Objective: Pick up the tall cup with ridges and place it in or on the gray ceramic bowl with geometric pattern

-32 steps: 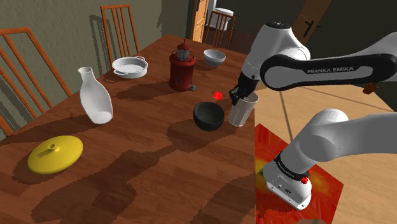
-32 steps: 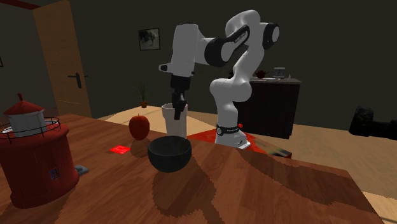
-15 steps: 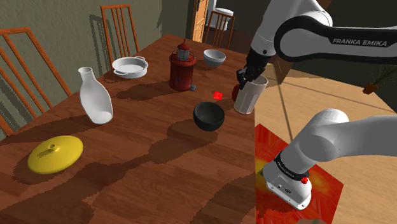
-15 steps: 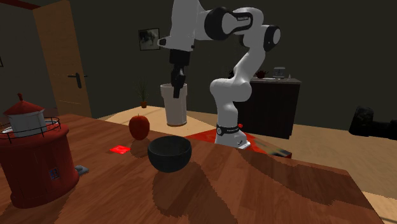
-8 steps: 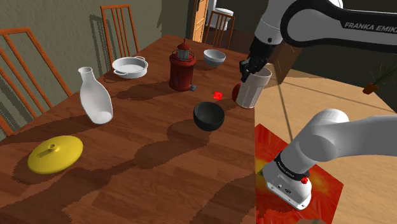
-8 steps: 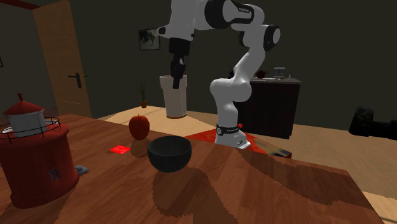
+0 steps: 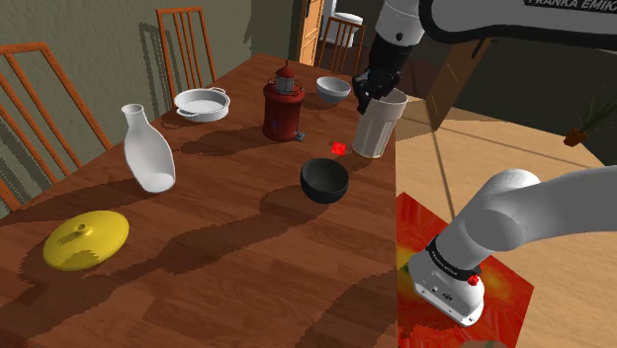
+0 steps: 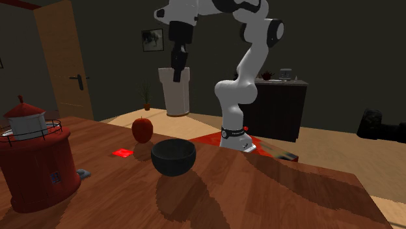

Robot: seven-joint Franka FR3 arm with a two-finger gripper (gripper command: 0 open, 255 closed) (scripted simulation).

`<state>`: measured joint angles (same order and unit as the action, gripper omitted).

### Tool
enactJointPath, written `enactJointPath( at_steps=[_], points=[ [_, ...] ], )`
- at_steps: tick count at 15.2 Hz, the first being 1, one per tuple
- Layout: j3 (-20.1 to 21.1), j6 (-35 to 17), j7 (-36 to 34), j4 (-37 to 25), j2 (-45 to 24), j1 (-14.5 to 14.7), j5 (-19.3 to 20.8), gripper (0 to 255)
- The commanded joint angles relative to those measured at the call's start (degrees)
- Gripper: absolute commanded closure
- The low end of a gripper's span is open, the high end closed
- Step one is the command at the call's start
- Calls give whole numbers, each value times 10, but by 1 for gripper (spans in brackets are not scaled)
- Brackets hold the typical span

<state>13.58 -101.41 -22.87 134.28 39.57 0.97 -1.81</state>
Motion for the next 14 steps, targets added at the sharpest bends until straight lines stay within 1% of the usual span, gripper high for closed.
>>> enactJointPath(
  at_steps=[1, 5, 6, 14],
  points=[
    [21, 6, -22, -40, -34, 0, -4, 255],
    [61, 22, -66, -127, -106, -2, -2, 255],
    [77, 31, -84, -164, -136, -4, 2, 255],
    [81, -30, -88, -97, -129, 0, -2, 255]
  ],
)
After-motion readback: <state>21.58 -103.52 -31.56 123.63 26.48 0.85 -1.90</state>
